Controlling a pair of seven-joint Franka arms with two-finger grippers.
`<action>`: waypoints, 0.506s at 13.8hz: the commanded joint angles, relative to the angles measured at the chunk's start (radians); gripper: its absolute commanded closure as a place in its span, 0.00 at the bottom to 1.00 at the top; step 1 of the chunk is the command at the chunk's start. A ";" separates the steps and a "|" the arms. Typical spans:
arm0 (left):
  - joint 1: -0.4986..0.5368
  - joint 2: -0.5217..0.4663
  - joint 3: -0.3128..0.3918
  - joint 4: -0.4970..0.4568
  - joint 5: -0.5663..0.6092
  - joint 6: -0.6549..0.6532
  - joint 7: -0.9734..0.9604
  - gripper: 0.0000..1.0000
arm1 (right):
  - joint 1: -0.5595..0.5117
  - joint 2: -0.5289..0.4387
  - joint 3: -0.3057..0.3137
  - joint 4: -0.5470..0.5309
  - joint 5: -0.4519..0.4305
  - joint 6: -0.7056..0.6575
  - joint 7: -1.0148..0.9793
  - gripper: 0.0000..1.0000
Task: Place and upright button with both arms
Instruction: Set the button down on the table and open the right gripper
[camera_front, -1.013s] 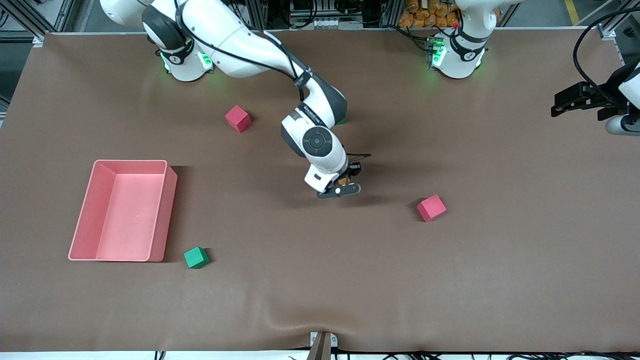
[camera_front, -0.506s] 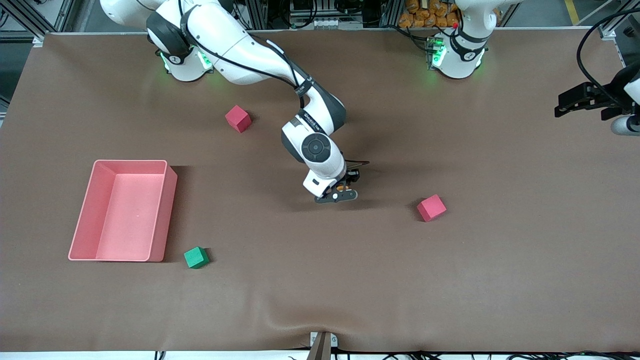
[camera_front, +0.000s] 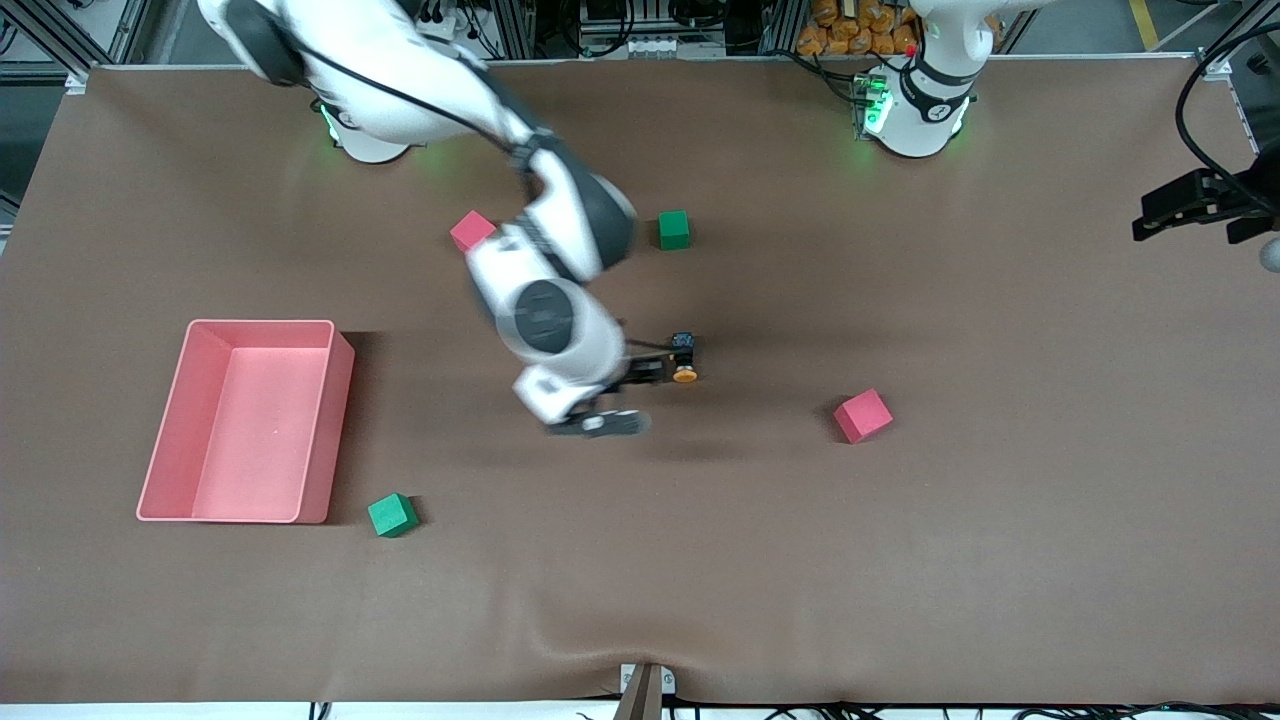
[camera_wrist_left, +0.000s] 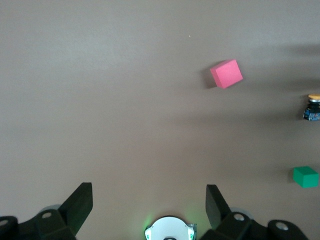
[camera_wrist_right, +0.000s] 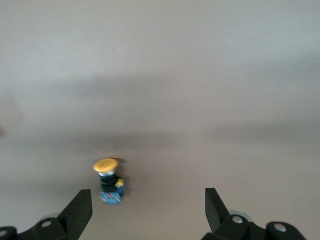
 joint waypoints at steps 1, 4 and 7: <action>-0.023 -0.038 0.026 -0.026 0.008 0.030 -0.010 0.00 | -0.164 -0.150 0.030 -0.028 0.018 -0.135 -0.003 0.00; -0.041 -0.071 0.025 -0.060 0.008 0.042 -0.118 0.00 | -0.356 -0.243 0.064 -0.026 0.009 -0.365 -0.041 0.00; -0.046 -0.057 0.002 -0.061 -0.008 0.036 -0.114 0.00 | -0.427 -0.376 0.053 -0.031 -0.090 -0.439 -0.243 0.00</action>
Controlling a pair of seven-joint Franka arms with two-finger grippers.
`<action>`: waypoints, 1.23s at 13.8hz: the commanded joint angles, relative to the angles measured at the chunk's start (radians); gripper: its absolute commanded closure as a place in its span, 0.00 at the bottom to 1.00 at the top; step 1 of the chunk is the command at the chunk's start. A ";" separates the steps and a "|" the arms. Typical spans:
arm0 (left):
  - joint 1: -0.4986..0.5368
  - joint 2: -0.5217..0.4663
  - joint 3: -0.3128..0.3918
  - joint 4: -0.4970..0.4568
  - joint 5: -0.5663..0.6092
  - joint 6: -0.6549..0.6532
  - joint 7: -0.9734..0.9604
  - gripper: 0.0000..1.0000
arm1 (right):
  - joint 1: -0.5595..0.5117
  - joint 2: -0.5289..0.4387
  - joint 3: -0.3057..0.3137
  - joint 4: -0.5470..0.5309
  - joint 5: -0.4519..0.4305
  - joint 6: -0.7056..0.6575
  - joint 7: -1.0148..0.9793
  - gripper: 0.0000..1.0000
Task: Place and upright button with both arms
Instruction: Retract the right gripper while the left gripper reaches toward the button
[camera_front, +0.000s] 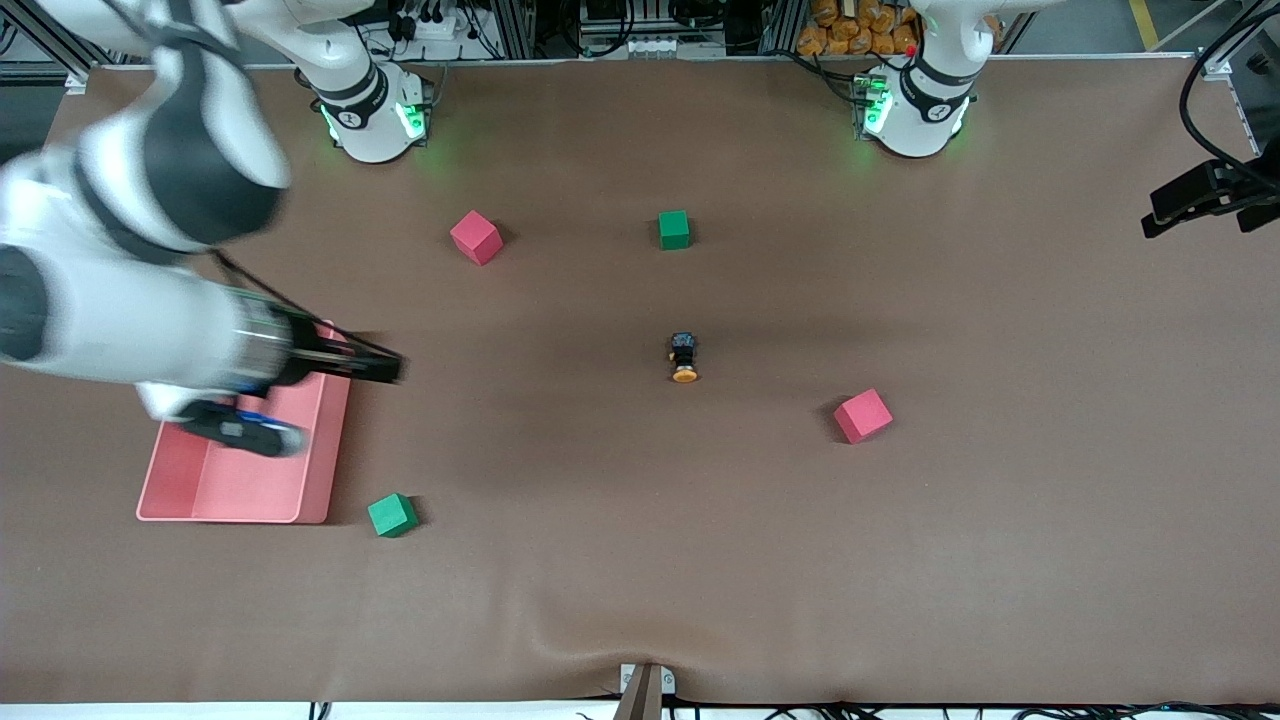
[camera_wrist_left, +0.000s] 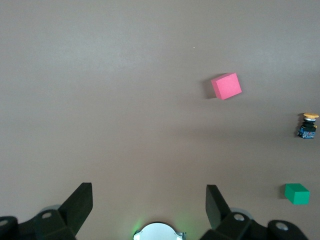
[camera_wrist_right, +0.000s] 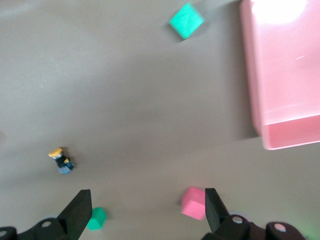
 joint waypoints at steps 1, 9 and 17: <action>-0.015 0.006 -0.050 -0.034 -0.009 0.012 -0.021 0.00 | -0.050 -0.152 0.021 -0.058 -0.092 -0.064 -0.202 0.00; -0.142 0.342 -0.268 0.025 -0.010 0.124 -0.093 0.00 | -0.104 -0.613 -0.032 -0.603 -0.154 0.161 -0.259 0.00; -0.372 0.663 -0.269 0.064 -0.082 0.414 -0.506 0.00 | -0.150 -0.515 -0.005 -0.502 -0.191 0.216 -0.279 0.00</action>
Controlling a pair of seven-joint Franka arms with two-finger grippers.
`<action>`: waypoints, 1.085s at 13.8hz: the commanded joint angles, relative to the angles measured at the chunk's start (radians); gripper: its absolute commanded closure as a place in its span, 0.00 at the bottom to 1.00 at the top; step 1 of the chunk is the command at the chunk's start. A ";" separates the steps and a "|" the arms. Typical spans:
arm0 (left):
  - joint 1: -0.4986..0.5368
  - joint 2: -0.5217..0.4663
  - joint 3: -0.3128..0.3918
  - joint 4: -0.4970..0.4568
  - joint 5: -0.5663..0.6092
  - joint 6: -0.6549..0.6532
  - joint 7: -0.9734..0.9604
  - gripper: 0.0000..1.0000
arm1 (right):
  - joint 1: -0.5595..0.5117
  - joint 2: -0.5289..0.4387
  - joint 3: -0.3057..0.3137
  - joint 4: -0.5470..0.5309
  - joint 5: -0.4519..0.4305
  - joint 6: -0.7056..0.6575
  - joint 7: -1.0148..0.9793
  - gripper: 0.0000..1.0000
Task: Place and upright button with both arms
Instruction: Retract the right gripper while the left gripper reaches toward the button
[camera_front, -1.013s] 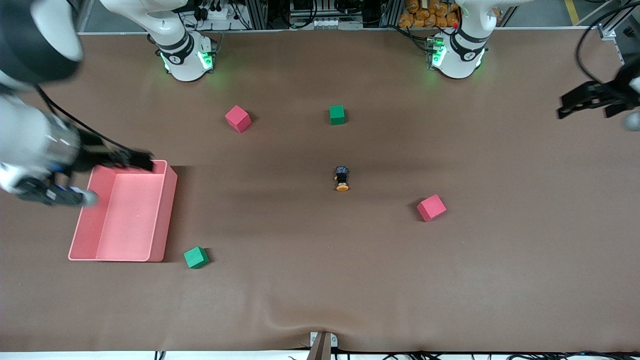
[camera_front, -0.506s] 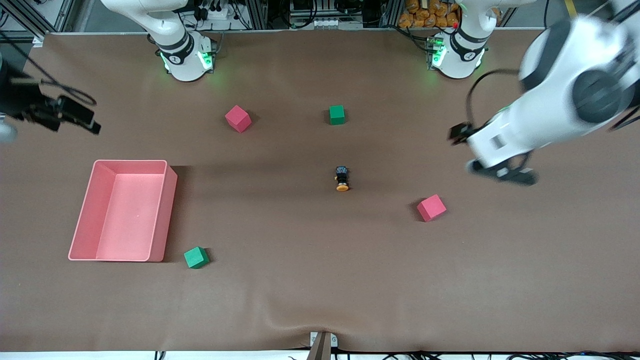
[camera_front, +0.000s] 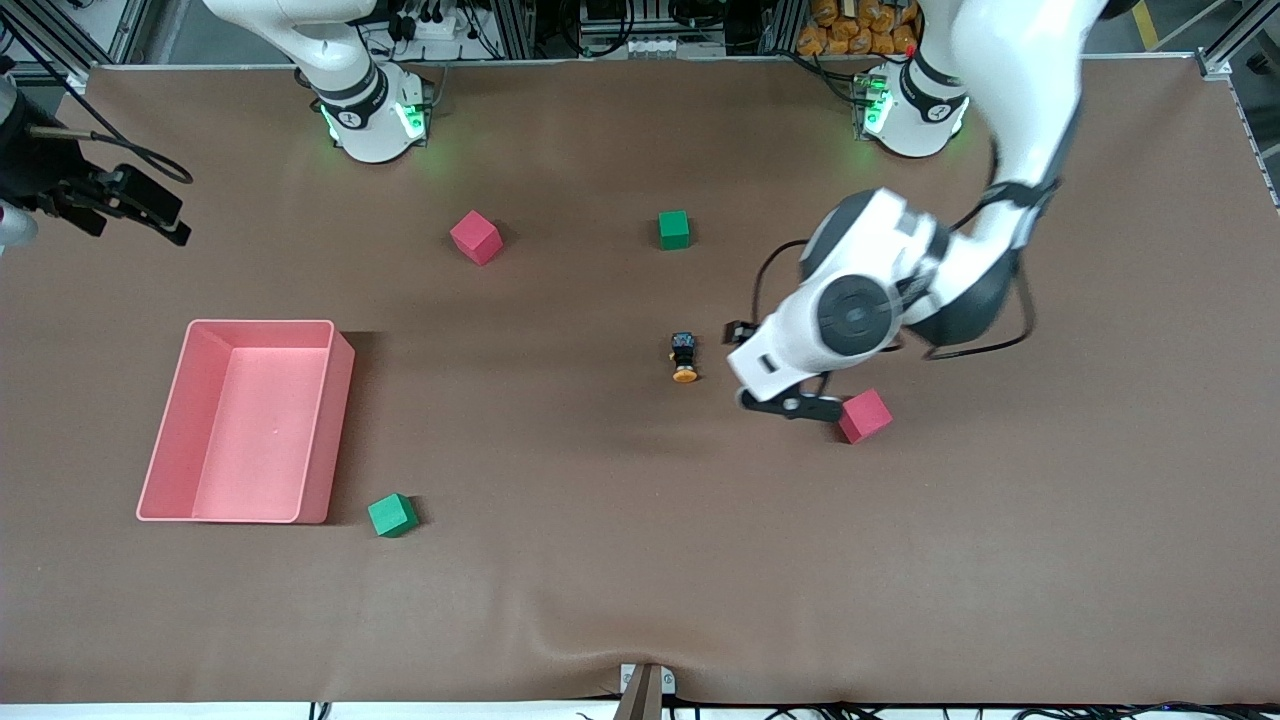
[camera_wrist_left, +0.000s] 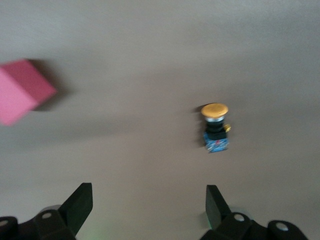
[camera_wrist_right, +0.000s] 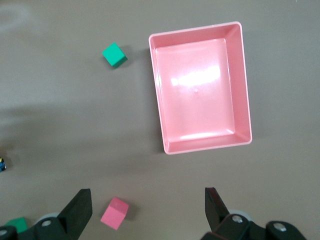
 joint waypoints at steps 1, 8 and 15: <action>-0.038 0.096 0.003 0.050 -0.049 0.040 -0.088 0.00 | -0.034 0.070 0.027 0.093 -0.013 -0.004 -0.021 0.00; -0.144 0.205 0.016 0.048 -0.038 0.172 -0.214 0.00 | -0.030 0.069 0.030 0.095 -0.015 -0.024 -0.068 0.00; -0.161 0.262 0.019 0.046 -0.031 0.211 -0.238 0.00 | -0.025 0.069 0.030 0.095 -0.013 -0.026 -0.074 0.00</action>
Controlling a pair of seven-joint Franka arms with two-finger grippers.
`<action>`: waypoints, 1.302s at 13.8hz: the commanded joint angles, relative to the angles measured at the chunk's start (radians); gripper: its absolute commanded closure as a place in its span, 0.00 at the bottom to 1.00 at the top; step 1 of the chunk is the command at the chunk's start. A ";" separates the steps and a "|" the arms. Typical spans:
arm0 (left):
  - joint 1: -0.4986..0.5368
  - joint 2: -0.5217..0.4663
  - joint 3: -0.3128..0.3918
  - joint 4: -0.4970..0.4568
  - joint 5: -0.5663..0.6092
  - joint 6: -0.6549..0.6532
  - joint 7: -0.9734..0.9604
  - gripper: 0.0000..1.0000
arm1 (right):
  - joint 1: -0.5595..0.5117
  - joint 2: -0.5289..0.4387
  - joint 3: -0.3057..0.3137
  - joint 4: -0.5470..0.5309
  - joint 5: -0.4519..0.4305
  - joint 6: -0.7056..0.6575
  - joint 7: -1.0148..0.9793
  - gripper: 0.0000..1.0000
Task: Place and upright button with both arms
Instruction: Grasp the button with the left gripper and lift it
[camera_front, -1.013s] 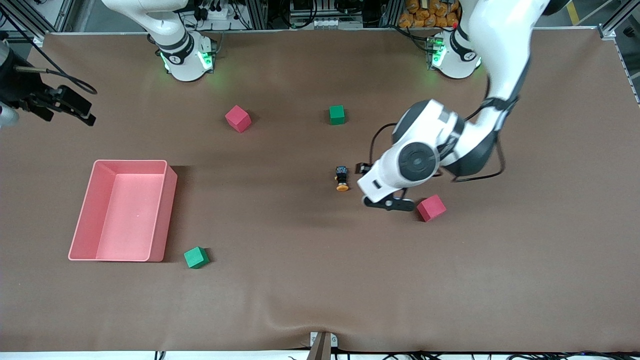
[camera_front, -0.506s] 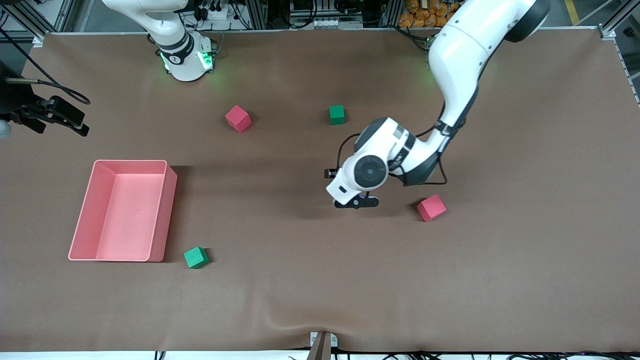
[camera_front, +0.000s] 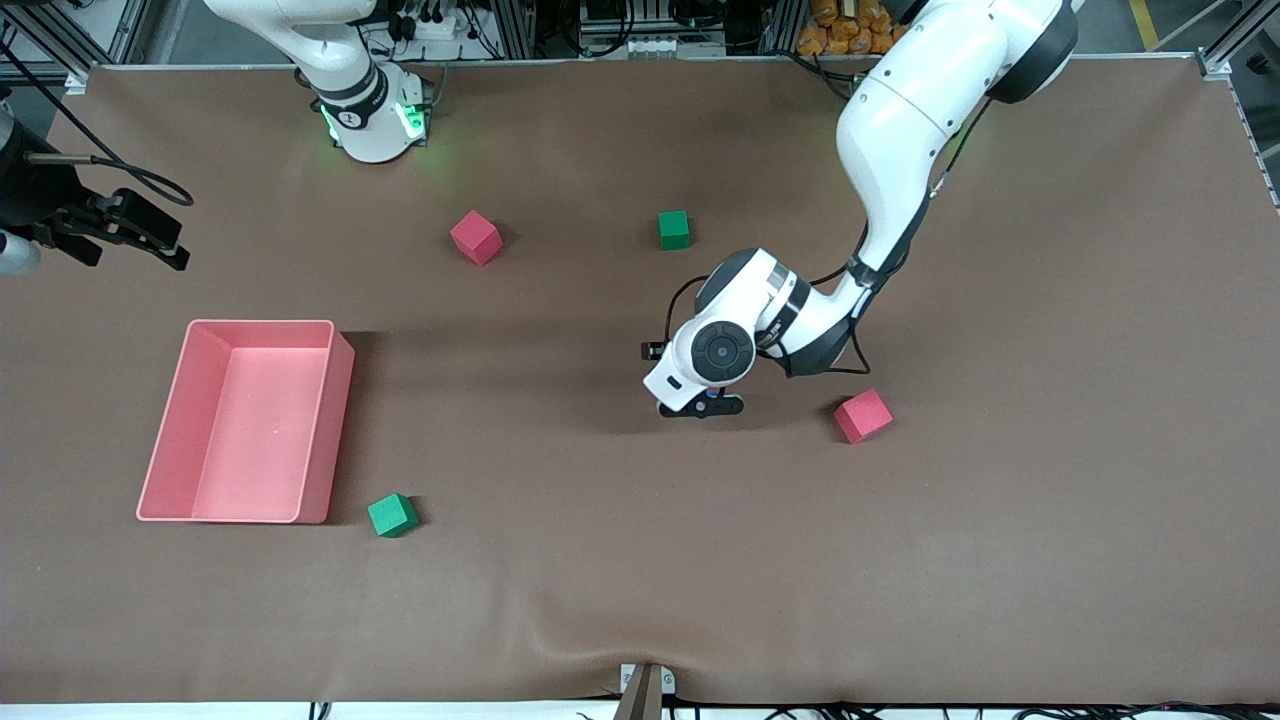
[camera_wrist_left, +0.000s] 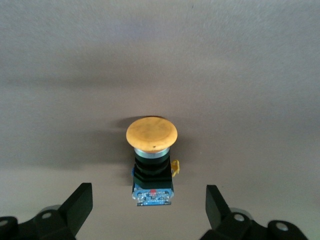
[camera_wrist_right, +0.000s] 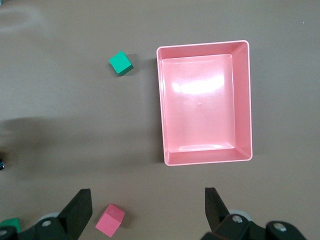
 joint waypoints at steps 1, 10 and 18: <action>-0.017 0.028 0.007 0.027 0.002 0.003 -0.048 0.00 | 0.000 0.011 0.004 0.027 -0.013 -0.019 -0.013 0.00; -0.031 0.040 0.014 0.026 0.005 0.004 -0.063 0.22 | -0.002 0.009 0.001 0.027 -0.013 -0.021 -0.008 0.00; -0.030 0.049 0.017 0.027 0.001 0.004 -0.097 0.60 | 0.024 0.006 0.004 0.027 -0.023 -0.071 -0.006 0.00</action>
